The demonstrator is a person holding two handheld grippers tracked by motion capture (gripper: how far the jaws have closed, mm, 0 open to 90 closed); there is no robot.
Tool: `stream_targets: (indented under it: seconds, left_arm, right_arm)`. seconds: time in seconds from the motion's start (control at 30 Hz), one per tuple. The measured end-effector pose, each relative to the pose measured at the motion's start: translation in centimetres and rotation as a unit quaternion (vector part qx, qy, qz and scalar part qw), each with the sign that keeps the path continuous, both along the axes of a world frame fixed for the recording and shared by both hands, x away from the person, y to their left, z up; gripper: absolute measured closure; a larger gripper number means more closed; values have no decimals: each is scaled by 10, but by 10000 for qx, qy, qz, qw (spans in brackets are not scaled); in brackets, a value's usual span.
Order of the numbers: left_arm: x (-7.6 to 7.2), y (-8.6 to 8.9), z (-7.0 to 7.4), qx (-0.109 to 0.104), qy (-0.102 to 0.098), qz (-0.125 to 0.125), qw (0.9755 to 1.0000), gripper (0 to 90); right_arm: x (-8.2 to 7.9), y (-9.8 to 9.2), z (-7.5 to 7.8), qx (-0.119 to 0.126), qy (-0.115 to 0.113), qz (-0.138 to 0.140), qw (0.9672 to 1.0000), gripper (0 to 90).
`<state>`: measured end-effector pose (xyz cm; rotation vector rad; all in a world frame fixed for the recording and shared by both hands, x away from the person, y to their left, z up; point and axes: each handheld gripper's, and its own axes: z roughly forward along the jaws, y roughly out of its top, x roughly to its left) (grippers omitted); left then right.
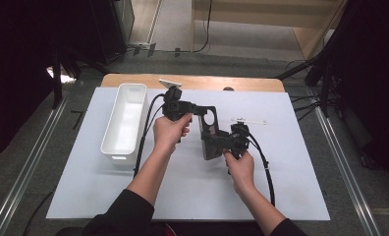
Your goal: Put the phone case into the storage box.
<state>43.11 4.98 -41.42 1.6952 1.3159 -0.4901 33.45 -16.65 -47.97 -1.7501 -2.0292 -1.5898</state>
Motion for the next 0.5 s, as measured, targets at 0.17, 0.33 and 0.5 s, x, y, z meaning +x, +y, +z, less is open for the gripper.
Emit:
stream_targets:
  seconds: [0.17,0.33,0.5]
  left_arm:
    - [-1,0,1,1,-37,-18,10000,794]
    - [-2,-1,3,32,-107,-26,9999,794]
    - [-2,0,7,134,-266,-63,9995,794]
  right_arm:
    - [0,1,2,-73,-48,136,9999,0]
    - [-1,1,4,-99,-64,227,9997,0]
    - [-2,-4,6,-91,-77,320,9994,0]
